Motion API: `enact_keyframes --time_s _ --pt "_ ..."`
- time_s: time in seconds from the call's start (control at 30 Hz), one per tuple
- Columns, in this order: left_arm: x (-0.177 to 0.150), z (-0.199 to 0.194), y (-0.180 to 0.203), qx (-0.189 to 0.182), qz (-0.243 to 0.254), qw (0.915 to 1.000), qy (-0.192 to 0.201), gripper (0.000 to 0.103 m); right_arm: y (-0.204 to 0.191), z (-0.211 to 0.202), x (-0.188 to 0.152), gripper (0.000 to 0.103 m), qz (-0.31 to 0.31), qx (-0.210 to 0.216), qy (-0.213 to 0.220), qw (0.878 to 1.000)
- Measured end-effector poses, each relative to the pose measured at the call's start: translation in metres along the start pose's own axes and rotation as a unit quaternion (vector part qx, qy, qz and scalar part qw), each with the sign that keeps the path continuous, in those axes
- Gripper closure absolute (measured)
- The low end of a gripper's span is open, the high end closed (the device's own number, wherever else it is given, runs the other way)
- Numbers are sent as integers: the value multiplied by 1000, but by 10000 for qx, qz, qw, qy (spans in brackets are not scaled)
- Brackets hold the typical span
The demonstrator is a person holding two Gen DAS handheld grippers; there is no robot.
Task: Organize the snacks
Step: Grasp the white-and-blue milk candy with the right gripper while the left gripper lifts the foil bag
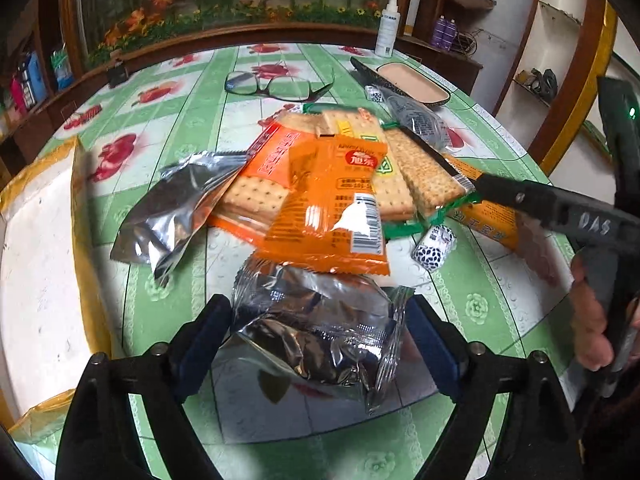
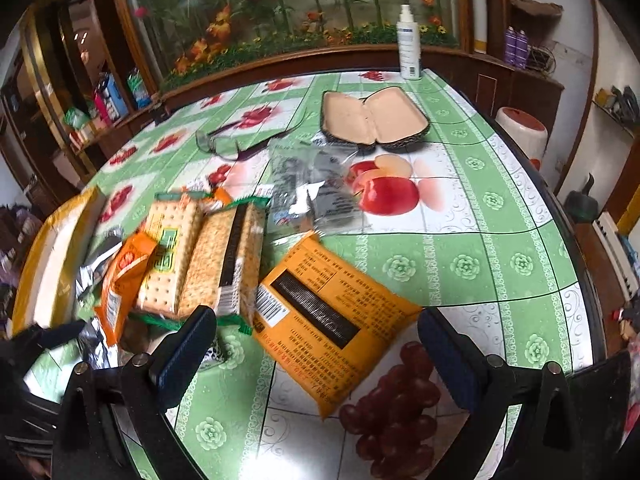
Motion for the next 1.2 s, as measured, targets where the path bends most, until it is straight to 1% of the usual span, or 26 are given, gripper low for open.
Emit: enact_keyframes --time_s 0.07,0.1,0.13,0.23,0.33,0.37,0.43,0.47,0.5,0.57,0.63,0.73,0.83,0.93,1.0,1.1,1.2 --pt "0 2 1 56 54 10000 -20 15 3 -2 2 1 134 93 19 9999" --pt "1 1 2 67 84 9999 12 19 5 -3 3 1 211 167 37 9996" --pt "1 0 2 100 108 9999 90 29 5 -5 4 1 250 241 56 9994" --pt "-1 -2 1 38 102 9998 166 30 -1 -15 7 3 290 589 256 9975" --pt "-4 -5 -2 23 71 9997 215 31 -14 -31 8 9 100 879 554 9945" --pt "-5 -7 -2 17 80 9997 223 31 -21 -35 6 12 -40 1011 595 9931" --pt "-7 -8 -3 -20 101 9997 224 31 -43 -41 -2 24 -492 1388 523 9877" --pt "-8 -9 -3 -37 109 9997 221 30 -52 -42 -6 31 -692 1484 480 9853" --pt "-10 -10 -4 -36 115 9997 216 30 -61 -42 -11 34 -947 1492 455 9832" --pt "-11 -11 -6 -41 122 9997 203 29 -78 -40 -22 39 -1457 1327 427 9795" --pt "-12 -12 -7 -68 150 9997 204 26 -84 -39 -31 39 -1697 1320 348 9760" --pt "-14 -13 -3 -99 276 9994 180 24 -85 -29 -34 39 -1822 1136 260 9763" --pt "-17 -13 -1 -112 404 9990 136 21 -82 -22 -37 39 -1820 1095 102 9771" --pt "-19 -15 -2 -165 404 9990 109 21 -83 -16 -39 39 -1882 979 23 9772" --pt "-22 -17 -4 -257 362 9990 92 21 -82 -14 -39 39 -1894 915 47 9776" --pt "-27 -21 -5 -501 322 9982 47 20 -82 -8 -39 40 -1938 787 15 9779" --pt "-32 -25 -5 -584 374 9976 83 19 -84 -3 -40 40 -2000 712 -21 9772"
Point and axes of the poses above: each gripper's, at about its wrist camera, not at the fingertips, and z roughly the way its jaws point, y to its right, x to its top, the point moved 7 cm from there along z, roughly the way its jaws point, and after that the axes turned 11 degrees about -x, right-handed, at the moved point
